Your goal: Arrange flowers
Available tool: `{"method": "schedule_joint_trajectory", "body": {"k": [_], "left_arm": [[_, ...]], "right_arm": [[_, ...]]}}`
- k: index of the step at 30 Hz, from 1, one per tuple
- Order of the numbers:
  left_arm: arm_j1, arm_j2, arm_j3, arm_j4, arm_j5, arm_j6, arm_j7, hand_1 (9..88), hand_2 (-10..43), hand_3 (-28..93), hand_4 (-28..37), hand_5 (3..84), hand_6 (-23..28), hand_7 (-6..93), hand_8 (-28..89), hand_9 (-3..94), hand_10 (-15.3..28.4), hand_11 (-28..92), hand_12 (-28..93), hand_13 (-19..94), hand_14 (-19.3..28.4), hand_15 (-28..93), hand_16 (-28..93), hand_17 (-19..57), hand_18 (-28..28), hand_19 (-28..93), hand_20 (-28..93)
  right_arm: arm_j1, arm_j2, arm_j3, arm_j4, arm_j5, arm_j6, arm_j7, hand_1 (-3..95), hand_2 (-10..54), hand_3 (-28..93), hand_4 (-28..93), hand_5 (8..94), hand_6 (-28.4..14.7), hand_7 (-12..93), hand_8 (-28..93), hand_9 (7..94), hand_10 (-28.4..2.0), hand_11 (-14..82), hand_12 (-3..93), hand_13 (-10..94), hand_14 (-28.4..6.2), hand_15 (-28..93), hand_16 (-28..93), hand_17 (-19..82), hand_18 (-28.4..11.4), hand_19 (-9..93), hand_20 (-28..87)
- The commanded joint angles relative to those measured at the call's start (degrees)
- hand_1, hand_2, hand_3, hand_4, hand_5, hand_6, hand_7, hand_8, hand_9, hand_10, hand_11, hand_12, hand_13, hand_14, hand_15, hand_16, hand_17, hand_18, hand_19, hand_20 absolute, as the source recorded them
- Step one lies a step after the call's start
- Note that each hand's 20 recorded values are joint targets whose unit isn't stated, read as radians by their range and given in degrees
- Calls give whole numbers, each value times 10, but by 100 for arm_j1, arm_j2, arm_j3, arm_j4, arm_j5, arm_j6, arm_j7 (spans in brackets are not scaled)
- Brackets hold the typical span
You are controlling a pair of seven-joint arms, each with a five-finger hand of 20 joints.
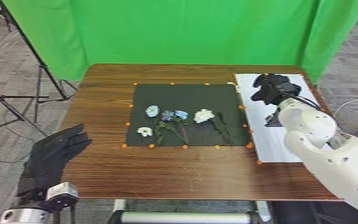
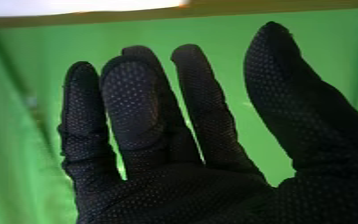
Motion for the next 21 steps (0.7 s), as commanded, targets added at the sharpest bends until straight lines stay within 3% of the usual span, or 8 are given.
{"method": "schedule_joint_trajectory", "body": {"k": [1, 5, 7, 10, 12, 21], "left_arm": [[-25, 175, 114, 15, -142, 111, 180, 276, 51, 822, -130, 480, 148, 154, -85, 412, 229, 396, 114, 288, 284, 618, -122, -95, 218, 561, 158], [-104, 202, 186, 38, -159, 84, 192, 276, 52, 821, -130, 480, 148, 155, -85, 411, 229, 396, 114, 288, 284, 617, -123, -95, 218, 562, 158], [-174, 133, 193, 59, -93, 6, 102, 276, 51, 821, -130, 480, 148, 156, -85, 411, 229, 396, 113, 288, 284, 618, -122, -95, 218, 562, 158], [-178, 68, 182, 58, -56, -14, 70, 276, 51, 821, -130, 479, 147, 156, -85, 411, 229, 397, 114, 288, 284, 618, -122, -95, 218, 561, 158], [-174, 159, 216, 64, -135, 31, 147, 276, 51, 822, -130, 479, 147, 157, -86, 411, 228, 397, 114, 288, 284, 618, -122, -95, 218, 561, 158], [-249, 73, 243, 82, -59, -43, 69, 276, 51, 821, -131, 479, 147, 157, -86, 411, 229, 397, 114, 288, 284, 618, -123, -95, 218, 561, 158]], "right_arm": [[499, 104, 198, 606, -357, -455, 188, 314, -79, 876, -282, 488, -29, 183, -127, 492, -187, 168, 162, 587, -86, 808, 154, 236, -191, 821, 138], [554, -146, 406, 907, -282, -954, 199, 306, -86, 880, -282, 465, -28, 180, -126, 467, -188, 150, 161, 572, -86, 812, 149, 228, -191, 814, 142], [527, -246, 515, 1026, -407, -1163, 153, 305, -88, 881, -283, 451, -24, 176, -127, 450, -187, 133, 159, 569, -88, 813, 147, 226, -191, 812, 145], [648, -404, 522, 1221, -428, -1521, 178, 304, -89, 883, -283, 438, -19, 171, -127, 432, -180, 115, 158, 570, -88, 814, 143, 225, -192, 811, 148], [675, -522, 600, 1330, -423, -1706, 244, 304, -90, 882, -283, 431, -19, 167, -127, 425, -175, 108, 157, 570, -88, 815, 141, 225, -193, 810, 150], [536, -578, 717, 1471, -400, -1814, 465, 307, -85, 876, -283, 442, -16, 166, -125, 437, -163, 99, 161, 580, -91, 817, 137, 225, -194, 806, 156]]}}
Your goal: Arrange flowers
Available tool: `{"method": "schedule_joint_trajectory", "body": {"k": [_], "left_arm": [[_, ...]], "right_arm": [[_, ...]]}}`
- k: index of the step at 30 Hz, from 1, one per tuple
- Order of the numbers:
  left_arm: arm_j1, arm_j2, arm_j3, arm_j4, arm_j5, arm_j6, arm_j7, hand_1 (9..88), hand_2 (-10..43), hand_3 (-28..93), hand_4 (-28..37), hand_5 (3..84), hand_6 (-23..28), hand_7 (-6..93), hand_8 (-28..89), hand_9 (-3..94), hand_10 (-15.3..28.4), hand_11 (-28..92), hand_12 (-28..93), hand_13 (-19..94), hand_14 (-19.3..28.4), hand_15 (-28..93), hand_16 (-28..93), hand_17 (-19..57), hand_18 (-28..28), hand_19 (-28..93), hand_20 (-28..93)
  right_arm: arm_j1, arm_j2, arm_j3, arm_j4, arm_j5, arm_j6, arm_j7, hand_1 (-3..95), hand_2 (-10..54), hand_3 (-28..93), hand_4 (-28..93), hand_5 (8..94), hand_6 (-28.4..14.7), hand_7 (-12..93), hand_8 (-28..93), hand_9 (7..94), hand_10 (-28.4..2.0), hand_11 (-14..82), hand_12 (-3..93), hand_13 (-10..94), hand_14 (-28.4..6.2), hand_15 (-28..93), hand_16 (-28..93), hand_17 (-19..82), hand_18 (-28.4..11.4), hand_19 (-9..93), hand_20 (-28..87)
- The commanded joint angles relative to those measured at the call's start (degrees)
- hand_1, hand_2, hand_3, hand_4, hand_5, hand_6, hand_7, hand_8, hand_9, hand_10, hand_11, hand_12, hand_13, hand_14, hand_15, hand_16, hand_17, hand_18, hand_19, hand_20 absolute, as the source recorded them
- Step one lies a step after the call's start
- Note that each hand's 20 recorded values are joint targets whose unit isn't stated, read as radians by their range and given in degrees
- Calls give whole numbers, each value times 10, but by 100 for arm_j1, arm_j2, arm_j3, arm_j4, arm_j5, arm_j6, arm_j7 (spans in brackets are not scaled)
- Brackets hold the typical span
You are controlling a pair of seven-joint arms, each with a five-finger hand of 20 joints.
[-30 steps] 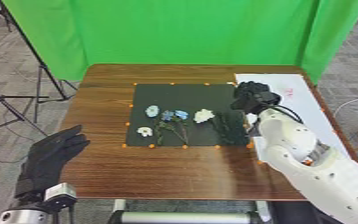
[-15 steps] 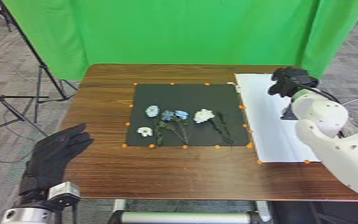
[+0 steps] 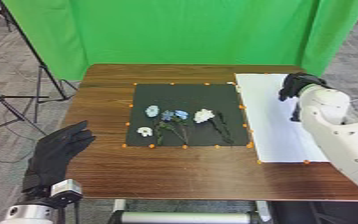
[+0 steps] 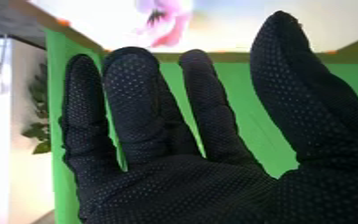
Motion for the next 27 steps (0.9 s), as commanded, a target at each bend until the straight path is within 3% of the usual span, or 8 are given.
{"method": "schedule_joint_trajectory", "body": {"k": [1, 8, 13, 15, 20, 21, 26, 27], "left_arm": [[2, -32, 22, 15, -3, -52, -37, 276, 50, 822, -130, 479, 147, 157, -86, 411, 229, 396, 114, 289, 284, 617, -123, -95, 218, 561, 158], [-16, 9, 34, 22, -52, -40, 9, 277, 51, 821, -131, 479, 147, 156, -86, 411, 229, 396, 113, 289, 284, 617, -123, -94, 218, 561, 158], [-58, -75, 29, 19, 29, -81, -77, 277, 51, 820, -131, 479, 148, 156, -85, 411, 228, 396, 113, 288, 284, 618, -122, -94, 218, 561, 158], [-67, -26, 36, 23, 1, -77, -44, 278, 52, 820, -131, 480, 148, 156, -85, 411, 228, 396, 114, 288, 284, 618, -122, -94, 218, 561, 158], [-48, -130, -6, 7, 81, -112, -140, 278, 52, 819, -131, 480, 148, 157, -86, 411, 228, 396, 113, 288, 284, 619, -122, -94, 218, 561, 158], [-41, -72, 3, 17, 26, -74, -86, 278, 52, 820, -131, 480, 148, 157, -86, 411, 228, 396, 113, 288, 284, 619, -122, -94, 218, 561, 158], [-56, -145, -1, 12, 73, -109, -146, 277, 52, 821, -131, 480, 148, 157, -85, 410, 228, 398, 114, 289, 284, 619, -122, -94, 219, 562, 158], [-58, -86, 23, 15, 34, -88, -110, 278, 52, 820, -131, 480, 148, 157, -85, 411, 228, 398, 113, 289, 284, 618, -122, -94, 219, 562, 158]], "right_arm": [[-123, -44, 98, 53, -96, -42, 214, 307, -84, 875, -283, 450, -16, 168, -125, 448, -160, 104, 162, 580, -91, 816, 137, 226, -194, 805, 156], [-129, -45, 78, 120, -161, -8, 237, 314, -76, 875, -283, 479, -15, 176, -128, 489, -150, 123, 162, 584, -92, 802, 135, 232, -195, 806, 158], [-93, -88, 73, 201, -244, -15, 259, 315, -75, 875, -283, 491, -15, 177, -130, 498, -147, 132, 161, 589, -92, 794, 135, 234, -194, 806, 157], [-89, -75, 76, 248, -259, 49, 246, 316, -75, 875, -283, 491, -14, 177, -130, 499, -148, 132, 160, 590, -91, 793, 136, 234, -194, 806, 158], [-305, 223, -75, -21, -241, 1220, 192, 325, -75, 874, -283, 519, -3, 187, -133, 548, -146, 166, 164, 614, -88, 796, 140, 243, -195, 811, 160], [-308, 276, -124, -90, -334, 1371, 136, 329, -80, 877, -282, 529, 2, 191, -137, 566, -144, 187, 166, 619, -88, 799, 146, 246, -196, 813, 163], [-173, 394, -456, -194, -480, 2054, 260, 329, -90, 879, -283, 564, 13, 197, -141, 599, -139, 265, 183, 630, -95, 815, 167, 248, -200, 812, 171], [-101, 379, -501, -152, -535, 2058, 291, 328, -91, 878, -283, 566, 13, 197, -142, 600, -139, 272, 184, 630, -97, 816, 169, 248, -201, 812, 173]]}}
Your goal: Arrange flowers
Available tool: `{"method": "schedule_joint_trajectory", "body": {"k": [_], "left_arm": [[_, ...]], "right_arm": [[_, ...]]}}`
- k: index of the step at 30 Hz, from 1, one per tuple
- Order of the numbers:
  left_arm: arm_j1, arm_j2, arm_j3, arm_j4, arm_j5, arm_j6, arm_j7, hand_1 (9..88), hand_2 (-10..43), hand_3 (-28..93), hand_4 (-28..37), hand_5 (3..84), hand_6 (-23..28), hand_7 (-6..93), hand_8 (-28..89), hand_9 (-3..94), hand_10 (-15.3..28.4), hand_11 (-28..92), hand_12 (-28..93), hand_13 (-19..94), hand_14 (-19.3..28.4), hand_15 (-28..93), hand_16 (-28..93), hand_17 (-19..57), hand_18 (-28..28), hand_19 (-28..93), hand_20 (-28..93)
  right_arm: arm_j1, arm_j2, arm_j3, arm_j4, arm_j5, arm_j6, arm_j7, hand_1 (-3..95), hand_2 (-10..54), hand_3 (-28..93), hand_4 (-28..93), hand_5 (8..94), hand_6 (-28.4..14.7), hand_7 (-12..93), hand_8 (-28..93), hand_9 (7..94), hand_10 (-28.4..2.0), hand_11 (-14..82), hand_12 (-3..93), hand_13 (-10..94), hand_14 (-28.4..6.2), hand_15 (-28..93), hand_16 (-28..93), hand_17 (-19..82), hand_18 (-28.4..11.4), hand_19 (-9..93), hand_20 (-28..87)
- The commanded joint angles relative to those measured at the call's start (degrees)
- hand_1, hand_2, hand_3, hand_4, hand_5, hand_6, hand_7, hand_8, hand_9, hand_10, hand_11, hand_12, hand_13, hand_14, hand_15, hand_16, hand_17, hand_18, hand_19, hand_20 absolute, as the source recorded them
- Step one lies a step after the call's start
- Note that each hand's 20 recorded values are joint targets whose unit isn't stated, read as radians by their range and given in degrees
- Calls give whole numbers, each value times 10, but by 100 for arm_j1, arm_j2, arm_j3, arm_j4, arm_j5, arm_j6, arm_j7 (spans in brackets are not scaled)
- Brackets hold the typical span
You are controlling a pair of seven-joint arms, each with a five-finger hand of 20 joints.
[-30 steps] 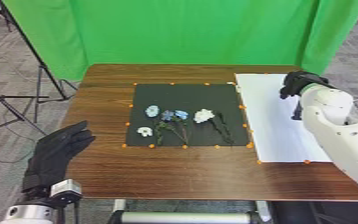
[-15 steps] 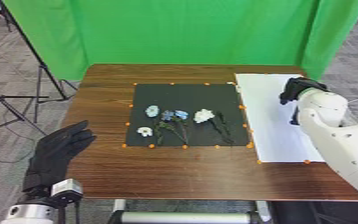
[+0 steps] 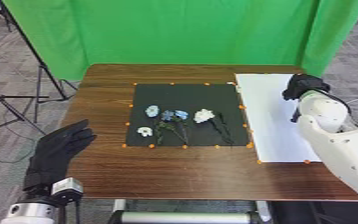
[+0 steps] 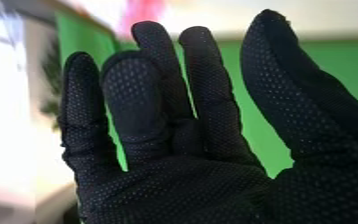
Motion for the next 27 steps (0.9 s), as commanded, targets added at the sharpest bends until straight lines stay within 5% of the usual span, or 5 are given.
{"method": "schedule_joint_trajectory", "body": {"k": [1, 5, 11, 20, 27], "left_arm": [[7, 21, 37, 3, -13, -41, -27, 278, 52, 820, -131, 480, 148, 157, -85, 411, 228, 398, 113, 289, 284, 619, -122, -94, 218, 562, 158], [-82, 27, 78, 33, 18, -106, -46, 278, 52, 821, -131, 480, 148, 156, -86, 410, 228, 397, 113, 288, 284, 618, -123, -94, 219, 562, 158], [-44, 38, 70, 33, -38, -50, 13, 277, 52, 822, -130, 480, 148, 156, -85, 411, 228, 398, 113, 288, 284, 618, -123, -94, 218, 562, 157], [-36, -174, 53, 42, 99, -159, -115, 279, 51, 823, -132, 480, 147, 158, -86, 411, 229, 398, 113, 289, 284, 618, -123, -94, 218, 562, 158], [-79, -193, 64, 44, 107, -170, -135, 279, 52, 822, -132, 480, 147, 158, -86, 412, 229, 399, 113, 290, 284, 618, -122, -94, 218, 562, 158]], "right_arm": [[215, 232, -342, -151, -334, 610, 130, 327, -93, 877, -282, 567, 13, 196, -142, 600, -140, 281, 185, 631, -98, 817, 172, 248, -201, 811, 175], [272, 82, 20, -61, -121, -478, 48, 309, -95, 872, -279, 543, 5, 186, -140, 552, -162, 276, 180, 605, -105, 822, 184, 248, -208, 812, 180], [315, -265, 523, 230, 445, -1891, 357, 300, -92, 875, -282, 418, -20, 143, -117, 418, -167, 80, 154, 612, -96, 835, 157, 267, -204, 836, 176], [194, -349, 667, 361, 461, -2101, 422, 303, -83, 876, -282, 398, -27, 130, -110, 389, -149, 65, 148, 616, -105, 848, 155, 261, -208, 841, 160], [-89, -301, 606, 254, 230, -1618, 263, 343, -85, 886, -281, 485, -40, 153, -118, 491, -123, 123, 151, 630, -91, 836, 147, 265, -196, 838, 147]]}}
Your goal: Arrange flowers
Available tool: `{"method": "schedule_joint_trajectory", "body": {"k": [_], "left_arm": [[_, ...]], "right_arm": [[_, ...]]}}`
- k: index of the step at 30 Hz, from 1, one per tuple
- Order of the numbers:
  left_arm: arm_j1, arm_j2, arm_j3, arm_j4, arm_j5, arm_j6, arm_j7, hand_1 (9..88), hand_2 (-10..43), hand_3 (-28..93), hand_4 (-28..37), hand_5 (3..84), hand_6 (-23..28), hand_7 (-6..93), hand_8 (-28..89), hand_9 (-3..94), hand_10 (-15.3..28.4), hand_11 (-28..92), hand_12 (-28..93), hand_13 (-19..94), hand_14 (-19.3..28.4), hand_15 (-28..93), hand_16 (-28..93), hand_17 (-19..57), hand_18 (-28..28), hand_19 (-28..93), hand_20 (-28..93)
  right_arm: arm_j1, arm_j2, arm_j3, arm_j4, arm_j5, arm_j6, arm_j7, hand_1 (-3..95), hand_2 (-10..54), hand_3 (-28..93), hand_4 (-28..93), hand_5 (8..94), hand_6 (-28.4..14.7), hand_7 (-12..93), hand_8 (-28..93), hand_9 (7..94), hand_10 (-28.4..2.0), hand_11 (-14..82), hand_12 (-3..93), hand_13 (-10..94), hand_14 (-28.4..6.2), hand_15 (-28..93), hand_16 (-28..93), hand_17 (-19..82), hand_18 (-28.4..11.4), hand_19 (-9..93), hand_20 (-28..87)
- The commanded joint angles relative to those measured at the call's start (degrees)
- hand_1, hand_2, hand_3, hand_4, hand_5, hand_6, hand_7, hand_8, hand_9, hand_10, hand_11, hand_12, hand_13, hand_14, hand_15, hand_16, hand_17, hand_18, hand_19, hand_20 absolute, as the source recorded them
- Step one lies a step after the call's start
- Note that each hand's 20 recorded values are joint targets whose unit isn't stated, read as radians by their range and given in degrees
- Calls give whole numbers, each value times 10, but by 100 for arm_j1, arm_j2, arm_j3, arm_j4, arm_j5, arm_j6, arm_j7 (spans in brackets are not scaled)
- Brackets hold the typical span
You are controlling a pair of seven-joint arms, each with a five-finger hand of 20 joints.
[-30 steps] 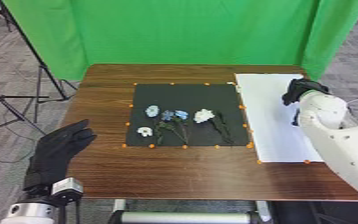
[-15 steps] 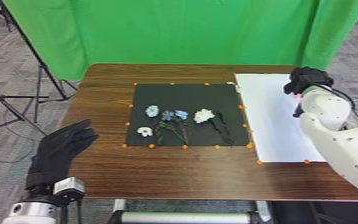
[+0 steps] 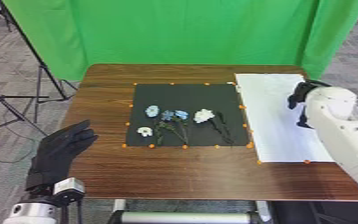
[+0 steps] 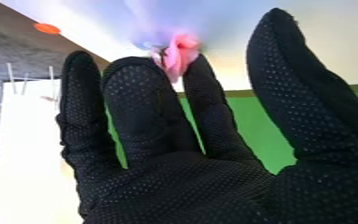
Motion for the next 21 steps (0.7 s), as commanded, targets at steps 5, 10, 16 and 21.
{"method": "schedule_joint_trajectory", "body": {"k": [5, 10, 16, 21], "left_arm": [[5, -58, 5, 7, 66, -84, -78, 279, 52, 821, -132, 480, 148, 158, -86, 412, 229, 398, 113, 290, 284, 618, -122, -94, 218, 562, 158], [-25, -70, -6, 7, 73, -105, -119, 278, 52, 823, -131, 481, 148, 158, -86, 413, 229, 399, 113, 290, 284, 619, -122, -94, 218, 562, 157], [46, 2, 5, -8, 10, -25, -36, 279, 52, 823, -131, 480, 148, 158, -86, 413, 229, 398, 113, 289, 284, 619, -123, -94, 218, 563, 157], [112, 119, 6, -20, -109, 66, 44, 279, 53, 822, -132, 481, 148, 159, -87, 413, 229, 398, 113, 290, 284, 619, -123, -94, 218, 563, 157]], "right_arm": [[-465, 34, -68, -100, -371, 728, -94, 421, -95, 871, -282, 568, -29, 205, -135, 599, -99, 205, 149, 662, -54, 800, 190, 286, -179, 844, 133], [-586, -2, -83, -94, -606, 789, 16, 495, -95, 818, -283, 625, -18, 255, -81, 716, -87, 170, 240, 694, -31, 761, 237, 314, -168, 852, 130], [-859, 60, -185, -290, -537, 1305, 150, 560, -95, 742, -283, 744, 1, 316, 11, 868, -50, 126, 355, 781, -21, 742, 207, 362, -165, 864, 126], [-942, 135, -477, -613, -504, 1997, 194, 562, -95, 747, -283, 795, 10, 288, 29, 913, -42, 124, 375, 817, -15, 731, 210, 381, -172, 874, 119]]}}
